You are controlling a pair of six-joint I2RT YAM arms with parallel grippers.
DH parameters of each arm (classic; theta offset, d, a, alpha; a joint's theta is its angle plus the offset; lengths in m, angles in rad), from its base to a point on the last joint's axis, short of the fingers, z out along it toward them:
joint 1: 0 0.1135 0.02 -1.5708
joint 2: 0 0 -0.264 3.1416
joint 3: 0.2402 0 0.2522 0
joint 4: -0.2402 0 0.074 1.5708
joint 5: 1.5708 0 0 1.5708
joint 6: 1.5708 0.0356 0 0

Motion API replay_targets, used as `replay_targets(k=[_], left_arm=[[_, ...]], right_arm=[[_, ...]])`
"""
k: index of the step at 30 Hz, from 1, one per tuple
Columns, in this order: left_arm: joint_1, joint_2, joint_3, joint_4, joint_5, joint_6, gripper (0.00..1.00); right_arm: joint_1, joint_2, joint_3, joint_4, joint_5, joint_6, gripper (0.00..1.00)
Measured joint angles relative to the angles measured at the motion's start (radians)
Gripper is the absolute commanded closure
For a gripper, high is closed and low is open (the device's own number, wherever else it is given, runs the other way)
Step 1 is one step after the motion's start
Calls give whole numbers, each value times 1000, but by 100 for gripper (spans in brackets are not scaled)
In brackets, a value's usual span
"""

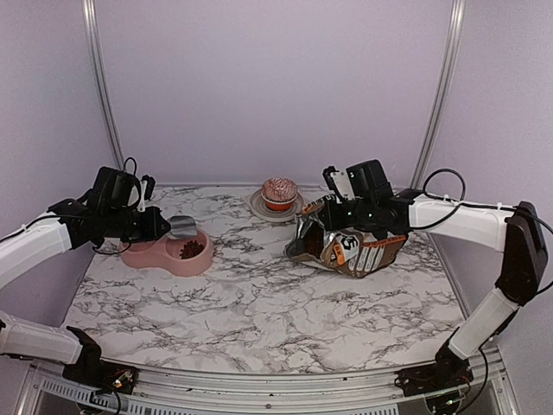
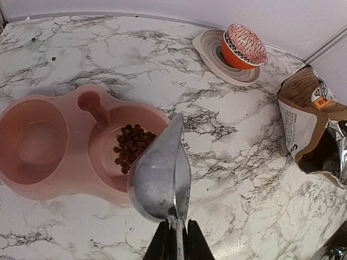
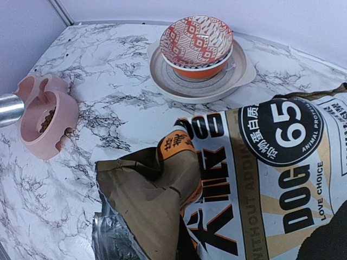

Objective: Serve the pet food
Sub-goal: Place the pet food in the pet food bowl, then insert the spatula into the pet food bag.

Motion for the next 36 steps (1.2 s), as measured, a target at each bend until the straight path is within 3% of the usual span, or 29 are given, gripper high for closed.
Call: replay_targets(k=[18, 36], left_arm=[[-67, -35, -80, 161, 231, -81, 100], [-123, -17, -93, 328, 415, -122, 100]], right_arm=[[74, 64, 21, 6, -9, 37, 100], [158, 208, 165, -14, -29, 53, 100]])
